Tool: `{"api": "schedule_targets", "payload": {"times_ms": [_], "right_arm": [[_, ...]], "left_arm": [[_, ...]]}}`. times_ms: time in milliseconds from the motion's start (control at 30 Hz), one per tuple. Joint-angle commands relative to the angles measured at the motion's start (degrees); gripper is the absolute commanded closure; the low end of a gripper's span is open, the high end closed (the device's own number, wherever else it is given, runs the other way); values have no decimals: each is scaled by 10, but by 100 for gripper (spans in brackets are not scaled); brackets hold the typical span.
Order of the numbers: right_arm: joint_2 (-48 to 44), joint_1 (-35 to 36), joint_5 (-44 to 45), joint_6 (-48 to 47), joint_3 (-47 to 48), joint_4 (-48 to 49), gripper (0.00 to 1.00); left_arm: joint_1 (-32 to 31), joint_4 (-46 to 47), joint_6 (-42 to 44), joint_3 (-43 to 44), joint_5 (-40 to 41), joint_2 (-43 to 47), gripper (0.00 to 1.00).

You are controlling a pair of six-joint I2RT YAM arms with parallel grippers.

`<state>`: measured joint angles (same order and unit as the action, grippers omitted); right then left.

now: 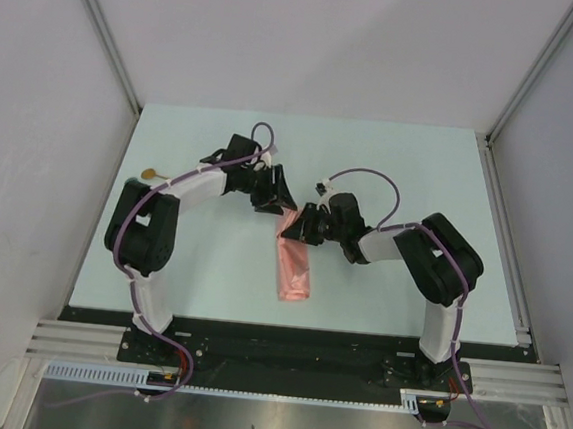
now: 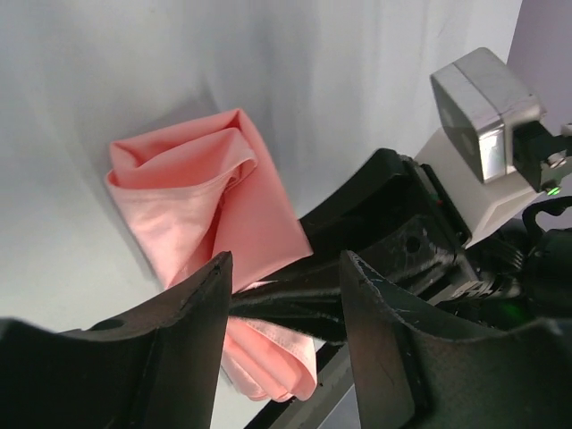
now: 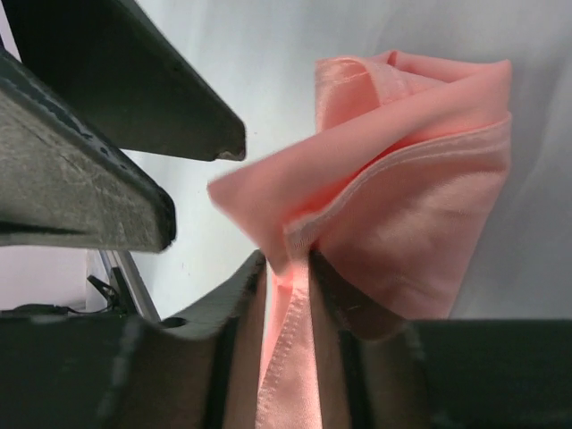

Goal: Fold the napkin into a case and place the utensils inside
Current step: Stuff the top corner of the smaller-rectangle-folded napkin into the folded napkin.

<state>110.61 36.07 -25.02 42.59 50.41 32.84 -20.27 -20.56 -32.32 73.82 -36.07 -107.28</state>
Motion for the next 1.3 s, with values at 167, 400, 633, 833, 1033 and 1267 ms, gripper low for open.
{"api": "schedule_targets", "payload": {"times_ms": [167,400,633,833,1033,1267], "right_arm": [[2,-21,-51,6,-29,74,59],[-4,-32,-61,11,-58,94,59],[-7,-37,-66,14,-66,108,59],[14,-38,-76,30,-60,134,60],[23,-40,-77,36,-58,144,63],[26,-40,-78,43,-61,152,65]], "left_arm": [[-21,-14,21,55,5,-31,51],[-16,7,-18,35,28,-32,82],[-13,31,-32,28,27,-16,91],[-13,24,-29,31,19,-25,79],[-16,19,-17,41,3,-39,54],[-33,-38,0,84,35,-73,58]]}}
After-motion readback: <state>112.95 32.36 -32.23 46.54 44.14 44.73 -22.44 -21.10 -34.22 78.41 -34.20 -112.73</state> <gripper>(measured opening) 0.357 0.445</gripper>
